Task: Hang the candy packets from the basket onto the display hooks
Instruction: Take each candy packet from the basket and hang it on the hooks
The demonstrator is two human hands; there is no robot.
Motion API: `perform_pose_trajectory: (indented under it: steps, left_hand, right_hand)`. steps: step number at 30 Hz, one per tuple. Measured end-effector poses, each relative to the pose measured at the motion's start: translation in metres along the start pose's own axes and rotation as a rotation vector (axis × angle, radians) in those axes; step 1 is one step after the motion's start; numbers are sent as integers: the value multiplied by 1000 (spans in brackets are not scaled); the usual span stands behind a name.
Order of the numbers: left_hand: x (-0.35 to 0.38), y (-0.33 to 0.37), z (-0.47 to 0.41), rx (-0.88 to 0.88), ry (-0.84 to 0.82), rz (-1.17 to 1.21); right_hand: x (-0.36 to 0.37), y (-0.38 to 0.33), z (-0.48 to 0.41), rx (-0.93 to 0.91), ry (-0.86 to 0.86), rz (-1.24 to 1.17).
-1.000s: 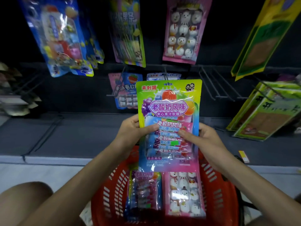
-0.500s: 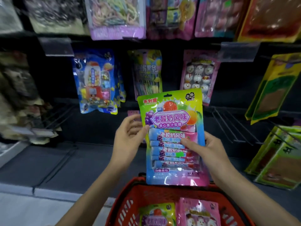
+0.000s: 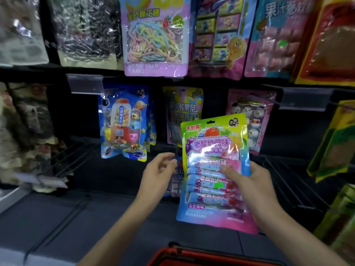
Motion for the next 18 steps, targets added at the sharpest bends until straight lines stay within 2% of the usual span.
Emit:
perform_pose_trajectory:
  steps: [8, 12, 18]
  left_hand:
    - [4, -12, -2, -81, -85, 154]
    - [-3, -24, 1, -108, -58, 150]
    - [-16, -28, 2, -81, -30, 157]
  right_hand:
    - [28, 10, -19, 116, -27, -134]
    - [40, 9, -29, 125, -24, -160]
    - [51, 29, -61, 273, 73, -244]
Point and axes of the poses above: each hand's wrist, its own z-axis away from the middle knuckle, its own x-axis out of the palm, y = z × x, the point moved 9 cm from there along -z, towards the middle knuckle, and after that the axes turned 10 degrees about -x, right-handed, at the moved point
